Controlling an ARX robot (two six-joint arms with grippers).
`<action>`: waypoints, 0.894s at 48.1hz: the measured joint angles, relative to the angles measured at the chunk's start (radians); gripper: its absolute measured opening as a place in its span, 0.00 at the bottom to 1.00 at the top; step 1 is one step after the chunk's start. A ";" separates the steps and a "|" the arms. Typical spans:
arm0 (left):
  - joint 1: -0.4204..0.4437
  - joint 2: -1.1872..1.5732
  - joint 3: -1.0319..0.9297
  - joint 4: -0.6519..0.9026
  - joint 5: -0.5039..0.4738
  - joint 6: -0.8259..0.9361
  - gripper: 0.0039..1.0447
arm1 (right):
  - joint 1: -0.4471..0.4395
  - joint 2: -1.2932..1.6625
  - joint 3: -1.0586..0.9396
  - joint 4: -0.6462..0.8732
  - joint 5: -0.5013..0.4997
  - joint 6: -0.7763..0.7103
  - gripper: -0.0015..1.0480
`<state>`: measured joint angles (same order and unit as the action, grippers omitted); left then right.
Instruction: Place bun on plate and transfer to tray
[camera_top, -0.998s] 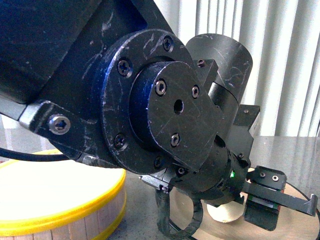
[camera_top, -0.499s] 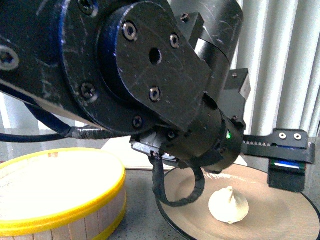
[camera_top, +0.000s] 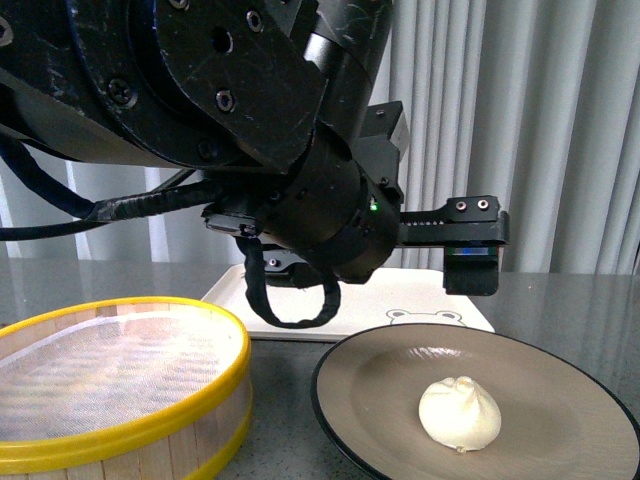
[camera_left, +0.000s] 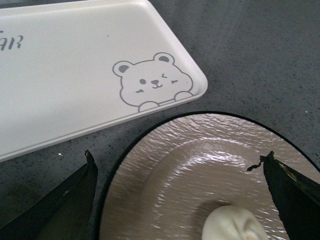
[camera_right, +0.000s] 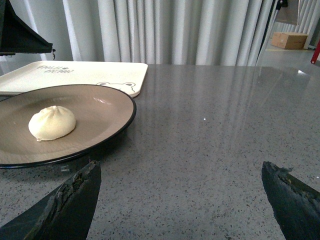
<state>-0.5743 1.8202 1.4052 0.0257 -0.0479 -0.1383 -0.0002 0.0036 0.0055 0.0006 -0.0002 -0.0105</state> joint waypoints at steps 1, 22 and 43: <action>-0.003 0.000 0.000 0.000 0.001 0.001 0.94 | 0.000 0.000 0.000 0.000 0.000 0.000 0.92; 0.210 -0.446 -0.841 0.792 -0.317 0.122 0.19 | 0.000 0.000 0.000 0.000 -0.001 0.000 0.92; 0.401 -0.792 -1.210 0.802 -0.116 0.131 0.04 | 0.000 0.000 0.000 0.000 -0.001 0.000 0.92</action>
<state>-0.1738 1.0279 0.1947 0.8276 -0.1635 -0.0074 -0.0002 0.0036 0.0055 0.0006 -0.0013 -0.0105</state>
